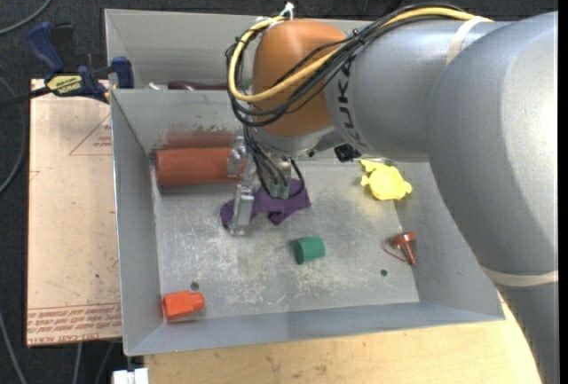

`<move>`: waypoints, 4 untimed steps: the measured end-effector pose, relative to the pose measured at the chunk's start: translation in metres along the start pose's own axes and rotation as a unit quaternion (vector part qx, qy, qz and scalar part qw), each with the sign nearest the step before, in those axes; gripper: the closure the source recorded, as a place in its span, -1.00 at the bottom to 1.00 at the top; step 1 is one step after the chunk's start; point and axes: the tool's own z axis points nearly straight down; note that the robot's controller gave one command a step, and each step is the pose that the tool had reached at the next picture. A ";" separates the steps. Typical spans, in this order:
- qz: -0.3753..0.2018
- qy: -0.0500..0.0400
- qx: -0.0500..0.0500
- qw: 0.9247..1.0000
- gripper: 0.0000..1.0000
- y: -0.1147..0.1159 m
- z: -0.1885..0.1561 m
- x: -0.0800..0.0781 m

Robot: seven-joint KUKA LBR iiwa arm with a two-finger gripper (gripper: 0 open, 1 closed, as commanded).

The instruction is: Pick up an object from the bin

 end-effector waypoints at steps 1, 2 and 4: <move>0.075 0.000 0.001 0.997 -1.00 -0.029 0.010 -0.004; -0.029 -0.001 0.001 1.000 -1.00 -0.040 0.023 -0.010; 0.040 -0.001 0.000 0.999 1.00 -0.056 0.064 -0.019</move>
Offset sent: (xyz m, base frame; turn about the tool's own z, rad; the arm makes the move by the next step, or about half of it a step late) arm 0.0109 -0.0520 -0.0371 -0.1784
